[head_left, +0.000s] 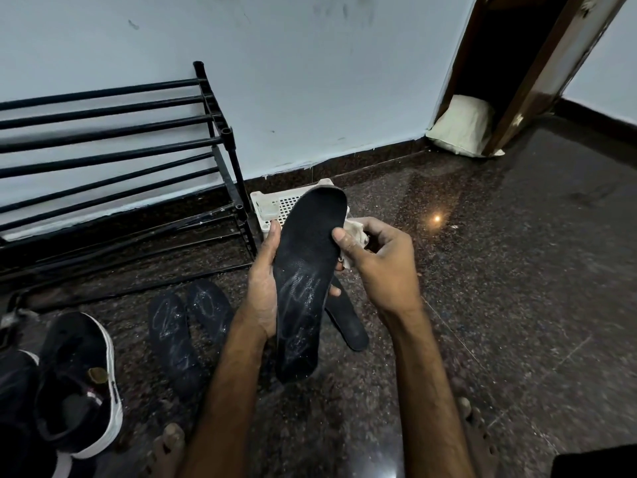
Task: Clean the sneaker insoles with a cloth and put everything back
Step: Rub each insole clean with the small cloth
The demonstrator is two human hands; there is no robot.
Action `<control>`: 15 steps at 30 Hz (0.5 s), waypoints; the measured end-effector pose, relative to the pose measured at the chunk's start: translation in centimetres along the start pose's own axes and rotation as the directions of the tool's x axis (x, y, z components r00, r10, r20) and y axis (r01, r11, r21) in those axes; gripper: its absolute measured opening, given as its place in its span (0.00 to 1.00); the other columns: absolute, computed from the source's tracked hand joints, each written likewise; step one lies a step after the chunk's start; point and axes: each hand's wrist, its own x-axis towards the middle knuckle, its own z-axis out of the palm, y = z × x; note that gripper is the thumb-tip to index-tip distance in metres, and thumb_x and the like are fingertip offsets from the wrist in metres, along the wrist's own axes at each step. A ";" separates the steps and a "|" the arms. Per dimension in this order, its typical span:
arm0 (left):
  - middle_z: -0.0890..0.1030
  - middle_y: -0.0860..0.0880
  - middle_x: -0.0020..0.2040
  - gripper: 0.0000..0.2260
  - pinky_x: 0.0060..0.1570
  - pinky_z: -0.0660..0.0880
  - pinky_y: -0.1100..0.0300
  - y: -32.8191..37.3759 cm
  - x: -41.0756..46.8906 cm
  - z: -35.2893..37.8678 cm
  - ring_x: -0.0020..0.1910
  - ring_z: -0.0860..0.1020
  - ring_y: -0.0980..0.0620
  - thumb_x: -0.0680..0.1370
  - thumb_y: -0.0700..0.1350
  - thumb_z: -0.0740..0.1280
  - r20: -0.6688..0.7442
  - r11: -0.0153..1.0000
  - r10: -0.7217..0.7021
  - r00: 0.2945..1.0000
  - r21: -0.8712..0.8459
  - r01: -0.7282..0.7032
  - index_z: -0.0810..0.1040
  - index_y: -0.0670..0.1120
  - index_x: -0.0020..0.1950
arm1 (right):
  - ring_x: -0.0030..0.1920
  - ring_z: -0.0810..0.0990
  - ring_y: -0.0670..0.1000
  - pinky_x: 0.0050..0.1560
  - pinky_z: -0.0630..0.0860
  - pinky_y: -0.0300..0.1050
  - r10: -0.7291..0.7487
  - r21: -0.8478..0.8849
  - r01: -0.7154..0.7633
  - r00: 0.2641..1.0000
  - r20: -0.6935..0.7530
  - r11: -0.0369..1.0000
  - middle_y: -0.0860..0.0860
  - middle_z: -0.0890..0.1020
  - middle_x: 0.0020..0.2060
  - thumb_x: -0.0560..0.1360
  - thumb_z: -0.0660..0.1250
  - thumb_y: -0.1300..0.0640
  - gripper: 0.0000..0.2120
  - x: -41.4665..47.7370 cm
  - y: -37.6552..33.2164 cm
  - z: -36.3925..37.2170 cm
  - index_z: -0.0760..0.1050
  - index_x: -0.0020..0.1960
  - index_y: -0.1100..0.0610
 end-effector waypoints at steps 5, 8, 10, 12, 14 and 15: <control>0.78 0.35 0.55 0.37 0.43 0.80 0.41 -0.3 -0.7 -0.4 0.45 0.82 0.38 0.74 0.70 0.56 0.096 0.996 -0.085 0.992 0.020 0.083 0.79 0.41 0.64 | 0.34 0.81 0.51 0.32 0.79 0.43 0.063 0.110 -0.046 0.986 -0.155 0.993 0.53 0.85 0.38 0.74 0.74 0.61 0.05 0.1 -0.8 0.5 0.82 0.47 0.62; 0.76 0.35 0.51 0.39 0.38 0.80 0.46 -0.3 -0.6 -0.7 0.39 0.81 0.39 0.73 0.71 0.57 0.091 0.993 -0.109 0.990 0.043 0.106 0.78 0.38 0.63 | 0.42 0.84 0.51 0.44 0.81 0.46 0.002 -0.062 -0.015 0.978 -0.208 0.998 0.49 0.86 0.41 0.73 0.75 0.58 0.05 0.3 -0.1 0.6 0.83 0.48 0.56; 0.75 0.35 0.51 0.39 0.36 0.80 0.49 -0.4 -0.5 -0.6 0.38 0.80 0.40 0.73 0.71 0.58 0.068 0.991 -0.111 0.991 0.083 0.106 0.78 0.36 0.63 | 0.45 0.84 0.48 0.47 0.80 0.44 -0.025 -0.142 -0.014 0.963 -0.267 0.990 0.48 0.85 0.43 0.73 0.74 0.58 0.07 0.3 0.5 0.5 0.83 0.51 0.56; 0.74 0.35 0.51 0.39 0.35 0.80 0.51 -0.6 -0.3 -0.5 0.38 0.80 0.40 0.74 0.70 0.59 0.049 0.989 -0.112 0.993 0.103 0.106 0.77 0.35 0.63 | 0.48 0.82 0.46 0.50 0.79 0.44 -0.084 -0.273 0.007 0.959 -0.272 0.962 0.47 0.84 0.47 0.73 0.74 0.57 0.09 0.3 0.9 0.1 0.82 0.54 0.56; 0.73 0.34 0.51 0.39 0.33 0.79 0.53 -1.0 -0.2 -0.5 0.37 0.79 0.40 0.74 0.70 0.59 0.037 0.988 -0.109 0.993 0.117 0.105 0.77 0.35 0.62 | 0.50 0.81 0.45 0.54 0.78 0.44 -0.129 -0.402 0.030 0.966 -0.222 0.915 0.46 0.83 0.49 0.73 0.74 0.57 0.11 0.4 1.0 -0.5 0.81 0.56 0.56; 0.73 0.35 0.51 0.38 0.32 0.79 0.53 -1.1 -0.2 -0.5 0.36 0.79 0.40 0.74 0.69 0.60 0.031 0.988 -0.109 0.994 0.115 0.104 0.77 0.35 0.62 | 0.51 0.80 0.44 0.55 0.78 0.43 -0.132 -0.433 0.034 0.971 -0.199 0.901 0.46 0.83 0.50 0.74 0.74 0.57 0.12 0.5 0.9 -0.7 0.81 0.56 0.56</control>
